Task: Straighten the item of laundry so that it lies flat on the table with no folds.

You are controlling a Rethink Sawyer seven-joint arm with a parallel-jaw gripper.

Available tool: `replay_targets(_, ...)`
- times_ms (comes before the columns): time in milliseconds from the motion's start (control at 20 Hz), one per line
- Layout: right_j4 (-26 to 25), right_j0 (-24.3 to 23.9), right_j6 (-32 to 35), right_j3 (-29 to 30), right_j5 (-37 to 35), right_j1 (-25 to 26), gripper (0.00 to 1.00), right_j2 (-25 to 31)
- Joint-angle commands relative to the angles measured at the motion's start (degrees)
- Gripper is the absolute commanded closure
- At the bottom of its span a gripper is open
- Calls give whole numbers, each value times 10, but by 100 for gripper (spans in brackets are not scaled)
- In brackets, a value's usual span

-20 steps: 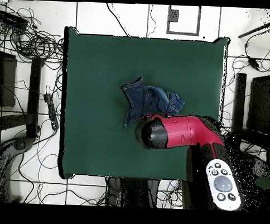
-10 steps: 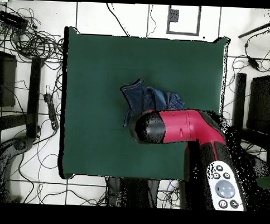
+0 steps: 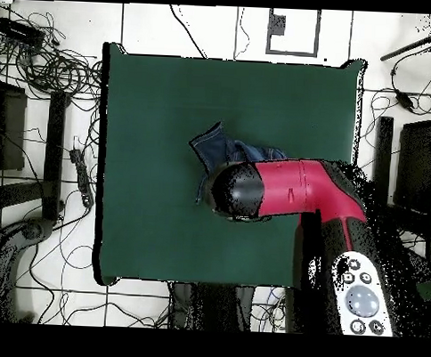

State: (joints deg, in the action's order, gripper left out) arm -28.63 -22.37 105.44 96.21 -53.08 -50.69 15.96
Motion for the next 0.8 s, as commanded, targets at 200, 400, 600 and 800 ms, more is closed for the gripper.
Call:
replay_targets(200, 21, 28, -161, -103, -206, 13, 100, 97)
replay_targets(400, 14, 20, -184, -128, -243, 19, 100, 113)
replay_targets(600, 18, 4, -233, -155, -292, 25, 100, 140)
replay_targets(800, 18, -5, -256, -188, -339, 36, 100, 161)
